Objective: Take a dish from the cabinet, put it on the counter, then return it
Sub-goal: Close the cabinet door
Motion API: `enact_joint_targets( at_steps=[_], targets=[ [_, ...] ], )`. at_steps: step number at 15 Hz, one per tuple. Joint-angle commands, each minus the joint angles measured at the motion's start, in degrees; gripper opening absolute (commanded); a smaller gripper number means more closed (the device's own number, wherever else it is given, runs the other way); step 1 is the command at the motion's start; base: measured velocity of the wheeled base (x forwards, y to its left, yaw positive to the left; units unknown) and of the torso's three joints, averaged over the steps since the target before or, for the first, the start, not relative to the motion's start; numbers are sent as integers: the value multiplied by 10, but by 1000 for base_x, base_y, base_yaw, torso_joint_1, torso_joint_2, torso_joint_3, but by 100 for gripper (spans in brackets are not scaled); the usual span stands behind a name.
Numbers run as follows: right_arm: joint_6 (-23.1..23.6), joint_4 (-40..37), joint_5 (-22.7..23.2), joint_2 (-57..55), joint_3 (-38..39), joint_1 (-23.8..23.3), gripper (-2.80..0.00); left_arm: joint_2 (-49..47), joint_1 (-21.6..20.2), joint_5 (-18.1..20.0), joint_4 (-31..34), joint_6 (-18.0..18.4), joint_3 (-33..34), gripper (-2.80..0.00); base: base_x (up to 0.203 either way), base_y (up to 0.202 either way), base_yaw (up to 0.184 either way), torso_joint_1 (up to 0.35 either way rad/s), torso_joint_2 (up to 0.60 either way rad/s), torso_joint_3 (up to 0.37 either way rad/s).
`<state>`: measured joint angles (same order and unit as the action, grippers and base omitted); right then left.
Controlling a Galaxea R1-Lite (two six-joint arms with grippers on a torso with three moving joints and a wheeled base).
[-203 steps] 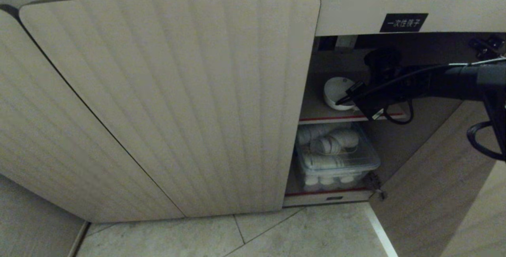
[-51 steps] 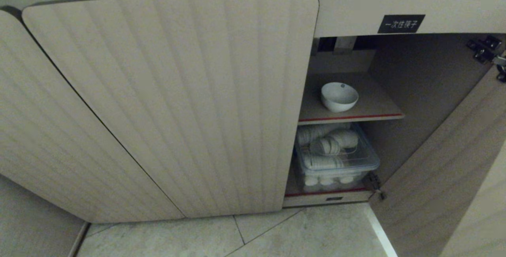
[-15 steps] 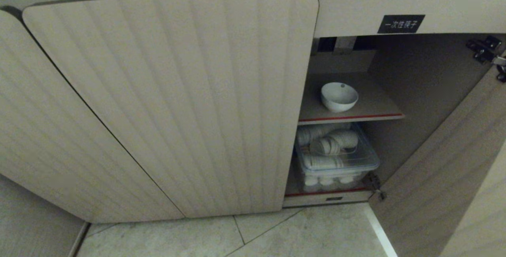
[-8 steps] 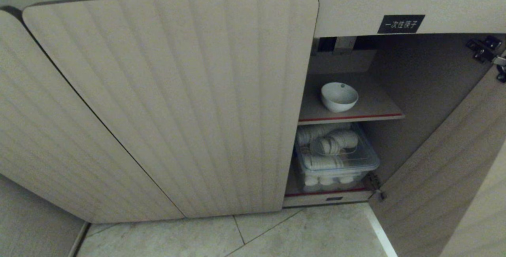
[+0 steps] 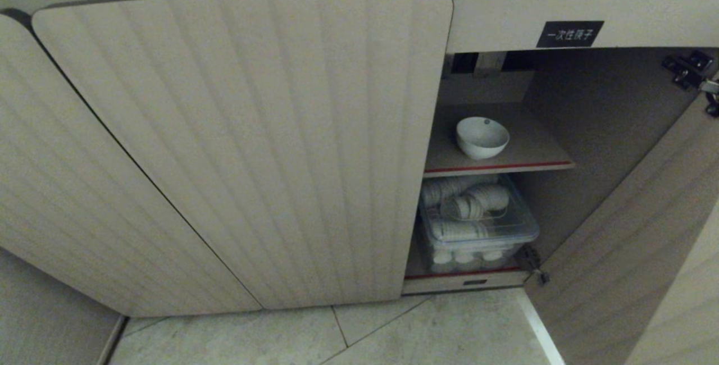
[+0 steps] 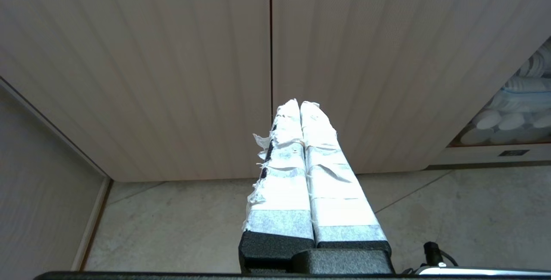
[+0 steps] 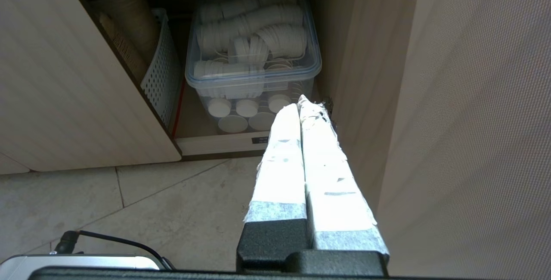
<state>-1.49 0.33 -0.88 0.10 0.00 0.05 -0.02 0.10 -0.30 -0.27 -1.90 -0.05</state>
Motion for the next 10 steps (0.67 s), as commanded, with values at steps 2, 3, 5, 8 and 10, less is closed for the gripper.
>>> enact_joint_targets(
  at_steps=[2, 3, 5, 8, 10],
  targets=[
    [0, 0, 0, -1, 0, 0, -280, 0, 0, 0, -1, 0, 0, -280, 0, 0, 0, 0, 0, 0],
    [0, 0, 0, -1, 0, 0, -280, 0, 0, 0, 0, 0, 0, -280, 0, 0, 0, 0, 0, 0],
    [0, 0, 0, -1, 0, 0, -280, 0, 0, 0, 0, 0, 0, -280, 0, 0, 0, 0, 0, 0],
    [0, 0, 0, -1, 0, 0, -280, 0, 0, 0, 0, 0, 0, -280, 0, 0, 0, 0, 0, 0],
    [0, 0, 0, -1, 0, 0, -280, 0, 0, 0, -1, 0, 0, -280, 0, 0, 0, 0, 0, 0]
  ],
)
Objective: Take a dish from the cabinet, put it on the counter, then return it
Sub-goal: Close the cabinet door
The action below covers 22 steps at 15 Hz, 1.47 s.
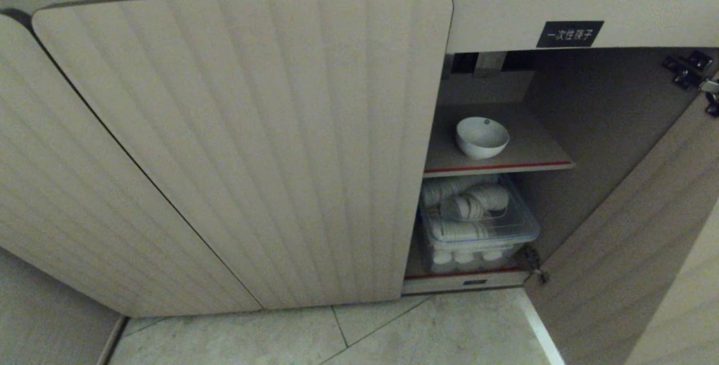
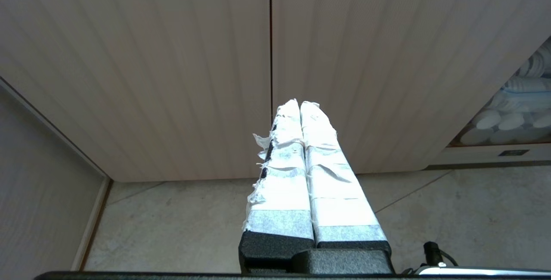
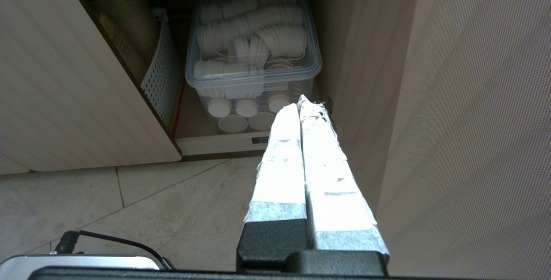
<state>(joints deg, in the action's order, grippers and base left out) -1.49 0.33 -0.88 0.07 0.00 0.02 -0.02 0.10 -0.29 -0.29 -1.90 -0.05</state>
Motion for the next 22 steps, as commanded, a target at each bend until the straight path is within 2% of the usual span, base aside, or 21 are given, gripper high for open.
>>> enact_joint_targets(
  at_steps=[1, 22],
  targets=[
    [0, 0, 0, -1, 0, 1, -280, 0, 0, 0, 0, 0, 0, -280, 0, 0, 0, 0, 0, 0],
    [0, 0, 0, -1, 0, 1, -280, 0, 0, -1, 0, 0, 0, -280, 0, 0, 0, 0, 0, 0]
  ],
)
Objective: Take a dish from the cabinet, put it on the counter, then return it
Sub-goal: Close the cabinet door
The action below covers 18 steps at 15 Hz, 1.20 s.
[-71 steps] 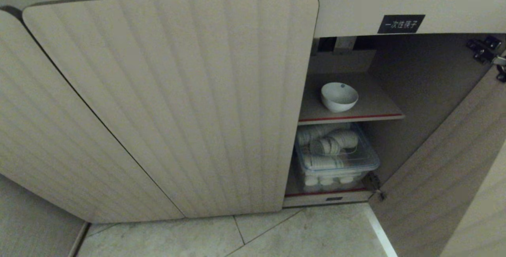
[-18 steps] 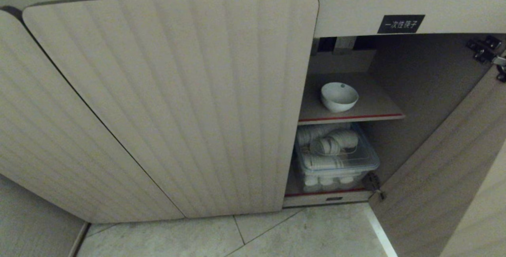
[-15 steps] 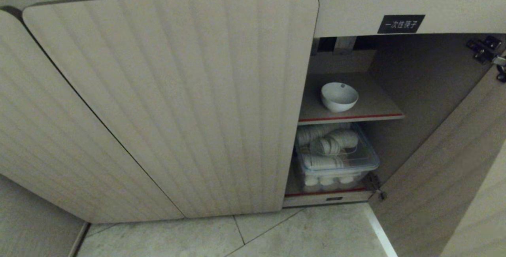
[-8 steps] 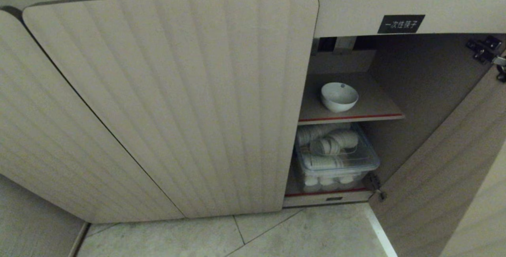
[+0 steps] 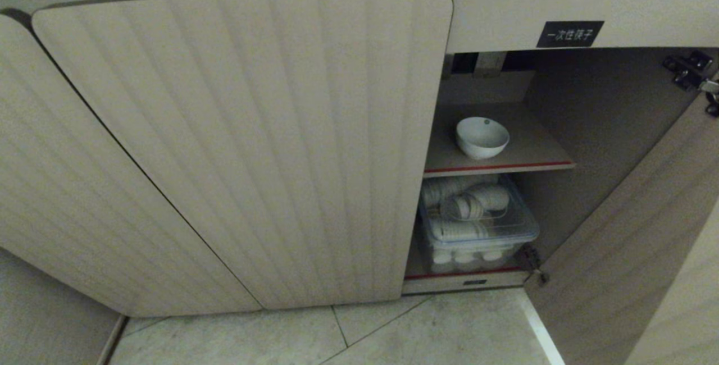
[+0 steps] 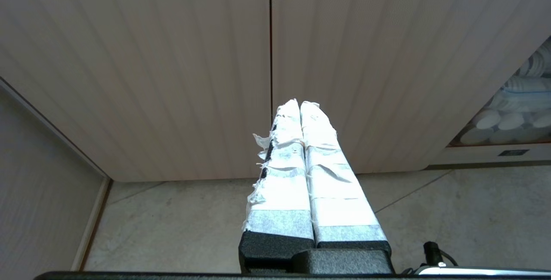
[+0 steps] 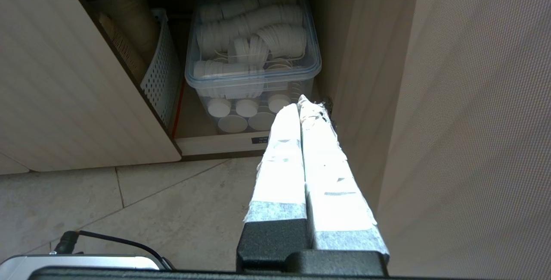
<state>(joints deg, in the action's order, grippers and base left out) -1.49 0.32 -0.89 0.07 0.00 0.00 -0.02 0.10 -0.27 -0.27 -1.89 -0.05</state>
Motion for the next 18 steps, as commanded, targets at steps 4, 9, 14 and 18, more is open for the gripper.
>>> enact_joint_targets(
  at_steps=[4, 9, 14, 18],
  targets=[
    [0, 0, 0, -1, 0, 0, -280, 0, 0, 0, 0, 0, 0, -280, 0, 0, 0, 0, 0, 0],
    [0, 0, 0, -1, 0, 1, -280, 0, 0, -1, -1, 0, 0, -280, 0, 0, 0, 0, 0, 0],
    [0, 0, 0, -1, 0, 0, -280, 0, 0, 0, -1, -1, 0, -280, 0, 0, 0, 0, 0, 0],
    [0, 0, 0, -1, 0, 0, -280, 0, 0, 0, -1, 0, 0, -280, 0, 0, 0, 0, 0, 0]
  ],
)
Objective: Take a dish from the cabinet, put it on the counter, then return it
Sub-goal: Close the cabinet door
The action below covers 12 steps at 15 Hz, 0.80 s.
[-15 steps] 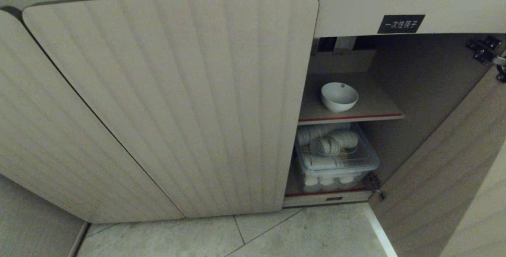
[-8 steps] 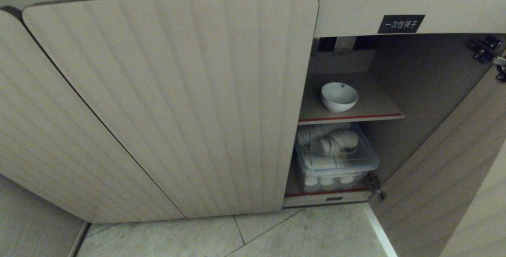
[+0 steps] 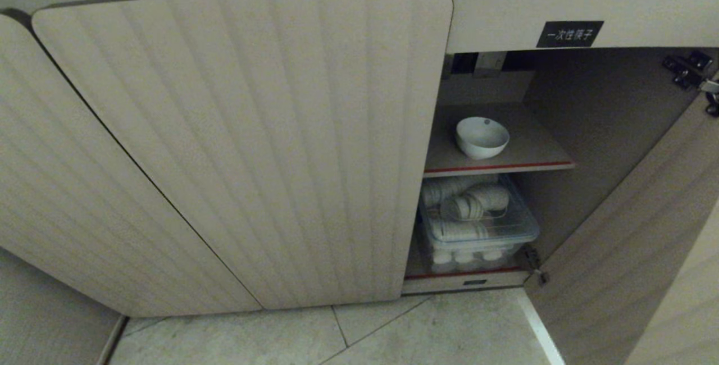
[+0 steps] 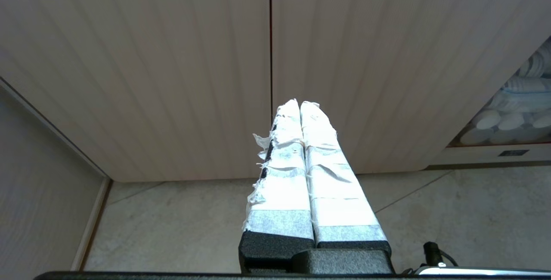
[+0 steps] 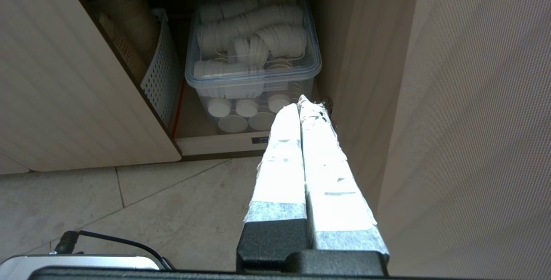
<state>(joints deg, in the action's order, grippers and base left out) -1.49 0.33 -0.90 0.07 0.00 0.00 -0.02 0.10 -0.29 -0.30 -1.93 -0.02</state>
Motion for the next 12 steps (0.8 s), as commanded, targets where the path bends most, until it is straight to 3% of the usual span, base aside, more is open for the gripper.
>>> enact_joint_targets(
  at_steps=[1, 3, 12],
  targets=[
    [0, 0, 0, -1, 0, 0, -280, 0, 0, 0, 0, -1, 0, -280, 0, 0, 0, 0, 0, 0],
    [0, 0, 0, -1, 0, 0, -280, 0, 0, 0, 0, 0, 0, -280, -97, 0, 0, 7, 3, 4],
    [-1, 0, 0, -1, 0, 0, -280, 0, 0, -1, 0, -1, 0, -280, -187, 0, -2, 0, 2, 3]
  ],
)
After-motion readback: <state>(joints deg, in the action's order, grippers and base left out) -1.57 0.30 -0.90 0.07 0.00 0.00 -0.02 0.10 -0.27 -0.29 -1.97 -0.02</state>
